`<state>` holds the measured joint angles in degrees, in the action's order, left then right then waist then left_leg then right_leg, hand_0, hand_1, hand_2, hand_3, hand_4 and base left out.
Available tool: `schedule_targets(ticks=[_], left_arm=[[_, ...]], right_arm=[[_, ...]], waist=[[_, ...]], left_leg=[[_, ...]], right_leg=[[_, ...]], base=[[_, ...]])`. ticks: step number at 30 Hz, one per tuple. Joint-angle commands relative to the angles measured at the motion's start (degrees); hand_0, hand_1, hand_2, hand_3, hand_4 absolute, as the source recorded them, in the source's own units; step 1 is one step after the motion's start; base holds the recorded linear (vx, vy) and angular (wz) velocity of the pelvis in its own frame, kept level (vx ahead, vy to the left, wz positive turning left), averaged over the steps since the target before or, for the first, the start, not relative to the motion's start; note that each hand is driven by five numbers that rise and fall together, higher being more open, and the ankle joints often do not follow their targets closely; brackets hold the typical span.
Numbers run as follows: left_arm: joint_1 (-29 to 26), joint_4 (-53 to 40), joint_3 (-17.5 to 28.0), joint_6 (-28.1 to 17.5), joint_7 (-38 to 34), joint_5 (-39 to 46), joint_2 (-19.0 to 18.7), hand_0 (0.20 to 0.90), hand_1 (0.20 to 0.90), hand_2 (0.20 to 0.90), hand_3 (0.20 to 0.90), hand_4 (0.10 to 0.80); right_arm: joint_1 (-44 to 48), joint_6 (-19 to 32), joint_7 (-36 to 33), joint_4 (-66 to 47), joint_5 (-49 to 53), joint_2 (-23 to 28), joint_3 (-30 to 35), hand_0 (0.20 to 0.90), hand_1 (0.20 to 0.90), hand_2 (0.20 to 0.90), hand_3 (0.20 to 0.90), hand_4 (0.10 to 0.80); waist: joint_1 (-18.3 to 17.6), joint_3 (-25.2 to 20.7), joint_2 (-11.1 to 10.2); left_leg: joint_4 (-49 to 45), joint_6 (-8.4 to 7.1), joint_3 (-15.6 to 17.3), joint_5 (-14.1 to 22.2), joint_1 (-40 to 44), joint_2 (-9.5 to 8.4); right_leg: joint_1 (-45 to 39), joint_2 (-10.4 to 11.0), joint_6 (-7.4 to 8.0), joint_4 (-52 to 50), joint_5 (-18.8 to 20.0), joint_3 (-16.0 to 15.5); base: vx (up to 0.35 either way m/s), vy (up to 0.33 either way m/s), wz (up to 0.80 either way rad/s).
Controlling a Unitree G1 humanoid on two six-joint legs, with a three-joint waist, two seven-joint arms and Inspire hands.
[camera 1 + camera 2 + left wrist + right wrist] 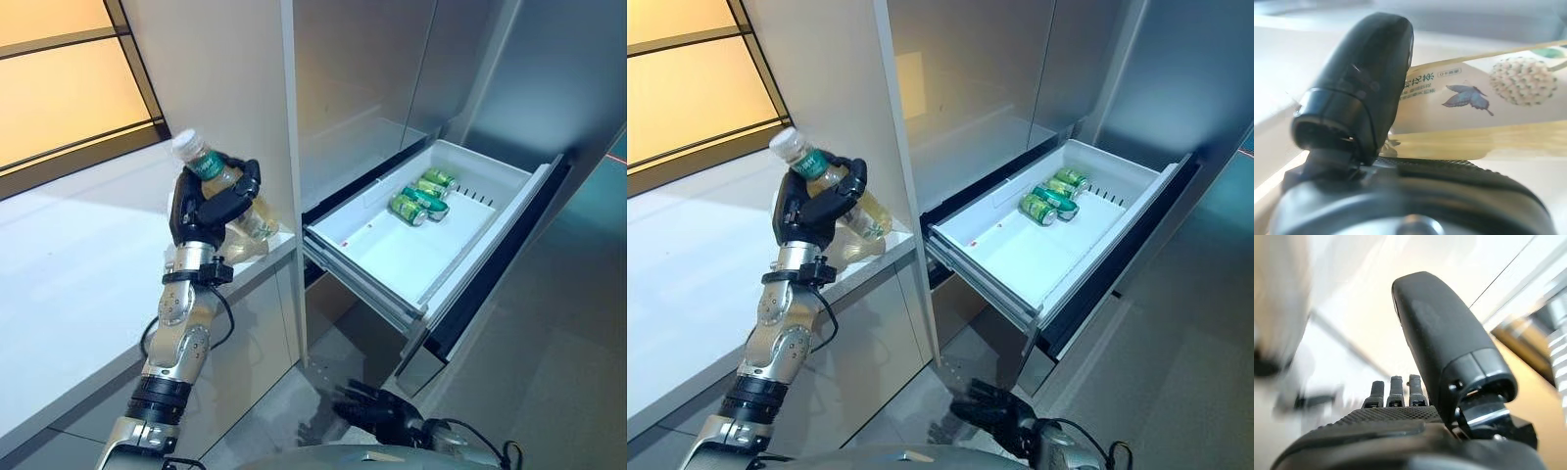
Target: Put drinks into fridge and close the fridge
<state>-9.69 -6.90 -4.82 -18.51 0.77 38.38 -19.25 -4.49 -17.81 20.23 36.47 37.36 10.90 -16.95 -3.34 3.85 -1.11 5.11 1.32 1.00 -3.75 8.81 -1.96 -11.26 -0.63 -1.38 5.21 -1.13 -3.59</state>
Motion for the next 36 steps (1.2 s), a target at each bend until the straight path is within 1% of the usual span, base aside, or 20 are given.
schedule_targets(ticks=[1,3,5,7,8,10,13,14,17,21,25,30,36], left_arm=[[-12.0,-7.5,-0.8,-7.0,6.7,3.4,-2.6,0.3,0.3,0.3,0.2,0.1],[-11.4,-9.4,-2.8,-5.6,10.6,7.3,-2.9,0.3,0.3,0.3,0.2,0.1],[-11.0,-10.4,-3.6,-4.4,12.9,10.1,-3.1,0.3,0.3,0.3,0.2,0.1],[-9.4,-11.9,-4.9,-2.0,18.1,14.7,-3.4,0.3,0.3,0.3,0.2,0.1],[-9.2,-12.1,-5.1,-1.8,18.7,15.0,-3.5,0.3,0.3,0.3,0.2,0.1],[-8.1,-12.9,-6.1,0.5,22.0,17.5,-4.1,0.3,0.3,0.3,0.2,0.1],[-7.8,-12.9,-6.4,2.3,23.6,18.3,-4.9,0.3,0.3,0.3,0.2,0.1],[-7.8,-12.8,-6.5,3.6,24.0,18.0,-5.4,0.3,0.3,0.3,0.2,0.1],[-7.5,-12.6,-6.6,5.4,24.5,17.6,-6.1,0.3,0.3,0.3,0.2,0.1],[-7.3,-11.8,-7.5,6.8,24.4,16.0,-6.7,0.3,0.3,0.3,0.2,0.1],[-7.8,-10.7,-8.9,7.8,23.4,14.3,-7.1,0.3,0.3,0.3,0.2,0.1],[-9.3,-8.2,-11.3,6.8,20.3,10.6,-8.7,0.3,0.3,0.3,0.2,0.1],[-10.8,-5.9,-12.7,2.9,15.6,5.8,-10.2,0.3,0.3,0.3,0.2,0.1]], right_arm=[[1.9,-2.2,5.5,-9.3,6.0,-1.6,-1.1,0.9,0.9,0.9,0.9,0.8],[2.9,-2.0,6.7,-18.5,5.8,0.4,-1.7,0.9,0.9,0.9,0.9,0.8],[3.8,-1.5,7.9,-23.9,4.8,2.3,-1.4,0.9,0.9,0.9,0.9,0.8],[6.0,0.4,7.6,-35.1,5.2,6.9,0.3,0.9,0.9,0.9,0.9,0.8],[6.3,0.2,7.2,-36.6,5.6,7.5,0.6,0.9,0.9,0.9,0.9,0.8],[9.3,1.5,6.6,-44.6,6.7,11.6,3.3,0.9,0.9,0.9,0.9,0.8],[12.5,3.1,6.9,-49.0,6.1,14.5,5.4,0.9,0.9,0.9,0.9,0.8],[14.2,3.3,7.0,-51.0,5.8,16.1,6.4,0.9,0.9,0.9,0.9,0.8],[16.1,3.2,8.0,-53.5,5.0,18.5,7.4,0.9,0.9,0.9,0.9,0.8],[17.6,1.3,9.3,-55.6,6.0,20.8,8.0,0.9,0.9,0.9,0.9,0.8],[18.5,-0.8,10.1,-56.9,7.2,22.2,7.7,0.9,0.9,0.9,0.9,0.8],[20.5,-3.5,12.0,-57.9,9.3,24.7,6.5,0.9,0.9,0.9,0.9,0.8],[22.1,-7.5,15.0,-59.4,9.9,26.7,4.4,0.9,0.9,0.9,0.9,0.8]], waist=[[0.5,-2.2,-0.3],[0.5,-2.0,-0.6],[0.5,-1.8,-0.8],[0.3,-1.4,-1.0],[0.3,-1.4,-1.0],[-0.1,-1.1,-1.1],[-0.5,-1.1,-1.1],[-0.7,-1.2,-1.1],[-0.9,-1.2,-1.1],[-1.2,-1.4,-1.2],[-1.5,-1.4,-1.2],[-2.1,-1.7,-1.3],[-2.4,-2.0,-1.4]], left_leg=[[-0.1,0.76,-1.1,6.2,1.3,-1.13],[-0.1,0.7,-1.2,6.0,1.1,-1.13],[-0.1,0.72,-1.2,5.9,1.0,-1.15],[-0.1,0.75,-0.9,5.7,0.8,-1.18],[-0.1,0.76,-0.9,5.7,0.8,-1.18],[-0.1,0.8,-0.4,5.7,0.8,-1.18],[-0.1,0.89,0.1,5.8,0.8,-1.18],[-0.1,0.96,0.4,5.9,0.9,-1.19],[-0.1,1.1,0.9,5.5,0.7,-1.19],[-0.1,1.25,1.4,6.1,1.0,-1.11],[-0.1,1.32,1.8,6.1,1.1,-1.08],[-0.1,1.29,2.3,6.1,1.0,-1.03],[-0.1,1.19,2.6,5.8,0.6,-0.98]], right_leg=[[2.1,0.1,2.96,-2.0,0.4,-0.7],[2.3,0.1,3.14,-1.9,0.7,-0.7],[2.4,0.1,3.23,-1.9,0.8,-0.6],[2.7,0.1,3.38,-2.0,1.1,-0.2],[2.7,0.1,3.41,-2.0,1.1,-0.2],[3.1,0.1,3.6,-2.2,1.3,0.3],[3.3,0.2,3.7,-2.3,1.3,0.8],[3.4,0.2,3.73,-2.3,1.4,1.1],[3.8,0.2,3.66,-2.3,1.9,1.4],[3.5,0.2,3.73,-2.2,1.8,1.7],[3.4,0.2,3.77,-2.0,1.9,1.9],[3.7,0.3,3.89,-2.0,2.2,2.3],[4.2,0.2,4.05,-2.1,2.3,2.7]], base=[[0.0,0.0,0.0],[-0.035,-0.018,0.02],[-0.032,-0.005,0.0],[-0.045,0.003,-0.03],[-0.043,0.009,-0.04],[-0.046,0.014,-0.06],[-0.038,0.019,-0.13],[-0.027,0.021,-0.16],[-0.047,0.011,-0.11],[-0.001,0.007,-0.08],[-0.01,-0.001,-0.03],[-0.013,0.003,0.0],[-0.024,0.001,-0.03]])
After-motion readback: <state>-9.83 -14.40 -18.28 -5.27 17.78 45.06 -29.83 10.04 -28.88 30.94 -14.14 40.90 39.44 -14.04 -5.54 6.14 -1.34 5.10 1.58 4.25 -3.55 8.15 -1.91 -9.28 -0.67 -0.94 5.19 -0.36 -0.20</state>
